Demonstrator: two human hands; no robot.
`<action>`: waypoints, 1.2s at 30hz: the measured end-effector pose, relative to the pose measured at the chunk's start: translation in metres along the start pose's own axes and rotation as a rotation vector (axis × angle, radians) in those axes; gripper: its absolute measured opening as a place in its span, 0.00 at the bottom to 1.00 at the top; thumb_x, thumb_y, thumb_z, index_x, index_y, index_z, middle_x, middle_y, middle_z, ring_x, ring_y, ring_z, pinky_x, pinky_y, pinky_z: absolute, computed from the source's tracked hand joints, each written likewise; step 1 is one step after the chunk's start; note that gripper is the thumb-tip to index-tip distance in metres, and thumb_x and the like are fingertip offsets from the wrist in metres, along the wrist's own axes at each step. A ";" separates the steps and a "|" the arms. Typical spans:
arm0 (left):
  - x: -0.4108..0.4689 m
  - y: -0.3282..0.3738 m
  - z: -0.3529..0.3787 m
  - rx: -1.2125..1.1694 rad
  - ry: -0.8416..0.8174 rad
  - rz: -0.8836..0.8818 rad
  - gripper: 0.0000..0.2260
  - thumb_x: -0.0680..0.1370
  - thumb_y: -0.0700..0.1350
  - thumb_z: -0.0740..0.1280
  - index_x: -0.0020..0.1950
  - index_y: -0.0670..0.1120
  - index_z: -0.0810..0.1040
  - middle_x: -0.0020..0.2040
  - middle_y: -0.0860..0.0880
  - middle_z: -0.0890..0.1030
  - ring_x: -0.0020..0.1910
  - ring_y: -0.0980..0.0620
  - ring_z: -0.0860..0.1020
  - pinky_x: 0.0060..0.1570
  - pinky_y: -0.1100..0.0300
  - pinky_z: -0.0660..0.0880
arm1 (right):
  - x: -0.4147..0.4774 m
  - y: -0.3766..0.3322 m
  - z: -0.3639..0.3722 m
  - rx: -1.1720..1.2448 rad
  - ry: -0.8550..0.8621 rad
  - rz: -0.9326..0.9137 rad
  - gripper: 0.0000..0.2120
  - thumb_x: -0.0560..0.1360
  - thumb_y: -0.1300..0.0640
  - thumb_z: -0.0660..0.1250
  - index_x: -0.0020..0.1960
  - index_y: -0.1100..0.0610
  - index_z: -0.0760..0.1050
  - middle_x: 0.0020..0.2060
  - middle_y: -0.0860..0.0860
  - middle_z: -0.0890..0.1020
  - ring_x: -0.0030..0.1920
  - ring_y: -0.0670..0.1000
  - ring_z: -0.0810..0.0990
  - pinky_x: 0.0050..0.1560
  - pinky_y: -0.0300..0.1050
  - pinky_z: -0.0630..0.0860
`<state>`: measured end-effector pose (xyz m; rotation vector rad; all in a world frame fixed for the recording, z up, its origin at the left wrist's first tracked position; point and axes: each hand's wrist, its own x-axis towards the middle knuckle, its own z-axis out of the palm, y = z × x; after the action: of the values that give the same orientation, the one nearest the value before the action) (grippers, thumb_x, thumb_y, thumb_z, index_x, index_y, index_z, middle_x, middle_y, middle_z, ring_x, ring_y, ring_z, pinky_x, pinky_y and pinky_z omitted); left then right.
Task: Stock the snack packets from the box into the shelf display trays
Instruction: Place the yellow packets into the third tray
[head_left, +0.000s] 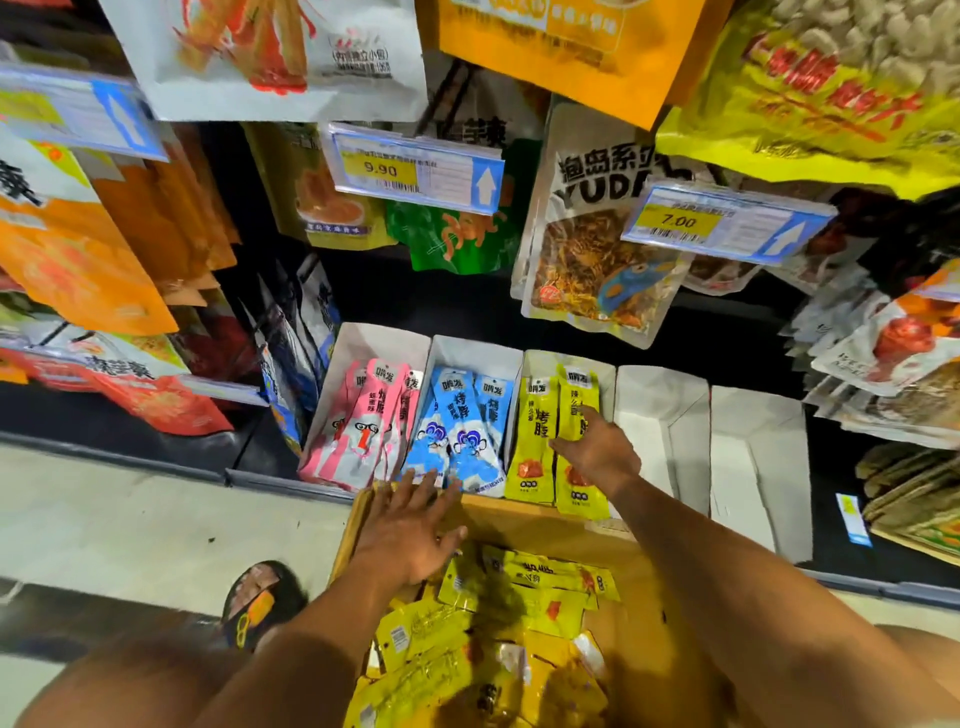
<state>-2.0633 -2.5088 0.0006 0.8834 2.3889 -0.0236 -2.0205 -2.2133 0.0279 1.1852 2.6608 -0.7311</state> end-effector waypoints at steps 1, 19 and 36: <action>0.002 0.000 0.002 0.024 -0.019 -0.005 0.33 0.80 0.71 0.43 0.79 0.64 0.30 0.81 0.54 0.31 0.80 0.45 0.30 0.79 0.40 0.35 | 0.007 0.004 0.005 -0.009 -0.007 0.011 0.39 0.68 0.31 0.68 0.74 0.42 0.63 0.62 0.53 0.80 0.54 0.58 0.82 0.52 0.53 0.80; 0.006 -0.002 0.016 0.108 -0.021 0.017 0.35 0.79 0.74 0.41 0.75 0.63 0.22 0.78 0.51 0.24 0.75 0.43 0.22 0.76 0.38 0.29 | 0.052 0.036 0.063 -0.093 -0.024 0.029 0.35 0.74 0.36 0.69 0.76 0.47 0.65 0.68 0.58 0.72 0.64 0.62 0.75 0.51 0.52 0.76; -0.003 -0.002 -0.005 0.094 -0.089 0.007 0.33 0.82 0.70 0.46 0.79 0.64 0.30 0.82 0.52 0.32 0.80 0.45 0.31 0.79 0.40 0.36 | -0.012 0.028 0.022 -0.042 -0.052 -0.182 0.31 0.75 0.40 0.69 0.75 0.47 0.67 0.73 0.56 0.68 0.72 0.60 0.68 0.65 0.56 0.75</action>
<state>-2.0650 -2.5111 0.0057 0.9153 2.3173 -0.1708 -1.9937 -2.2160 0.0020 0.9096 2.7510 -0.7173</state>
